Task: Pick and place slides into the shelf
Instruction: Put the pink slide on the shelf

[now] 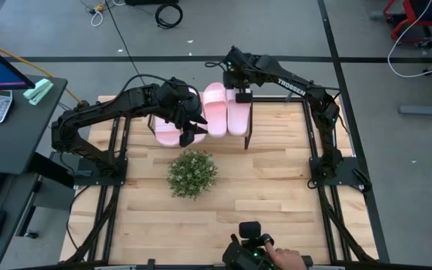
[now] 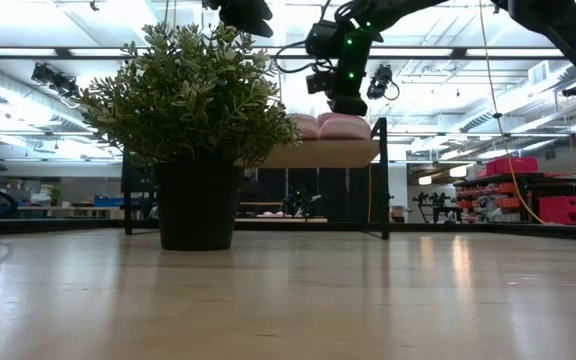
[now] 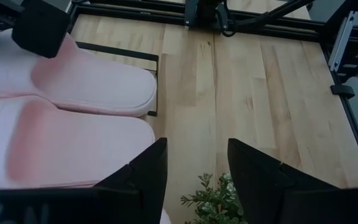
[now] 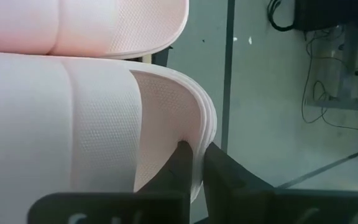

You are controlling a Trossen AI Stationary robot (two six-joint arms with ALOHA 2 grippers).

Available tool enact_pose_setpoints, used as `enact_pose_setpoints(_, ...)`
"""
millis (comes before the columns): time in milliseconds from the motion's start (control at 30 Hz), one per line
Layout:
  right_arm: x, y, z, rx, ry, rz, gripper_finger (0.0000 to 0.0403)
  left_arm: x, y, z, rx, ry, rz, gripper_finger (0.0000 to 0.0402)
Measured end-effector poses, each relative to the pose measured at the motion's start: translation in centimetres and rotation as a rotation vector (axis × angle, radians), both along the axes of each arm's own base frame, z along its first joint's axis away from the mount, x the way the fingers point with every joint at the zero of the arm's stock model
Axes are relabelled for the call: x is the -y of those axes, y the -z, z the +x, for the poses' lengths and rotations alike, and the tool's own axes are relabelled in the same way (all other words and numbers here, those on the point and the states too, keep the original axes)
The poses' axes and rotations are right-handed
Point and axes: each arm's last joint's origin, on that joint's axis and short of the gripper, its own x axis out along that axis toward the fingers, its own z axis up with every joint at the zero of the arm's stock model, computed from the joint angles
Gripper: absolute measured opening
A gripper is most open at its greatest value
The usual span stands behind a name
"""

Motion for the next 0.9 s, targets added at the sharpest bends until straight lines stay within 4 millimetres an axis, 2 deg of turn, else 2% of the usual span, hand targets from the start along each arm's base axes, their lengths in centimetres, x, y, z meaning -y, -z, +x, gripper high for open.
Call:
enact_pose_setpoints(467, -0.09, 0.04, 0.06, 0.011, -0.02, 0.022, 0.0031, 0.0, 0.0, 0.0, 0.0, 0.0, 0.0, 0.0173)
enact_pose_setpoints(900, -0.27, 0.26, -0.07, -0.009, -0.011, 0.042, 0.0137, 0.0, 0.0, 0.0, 0.0, -0.001, -0.001, 0.0173)
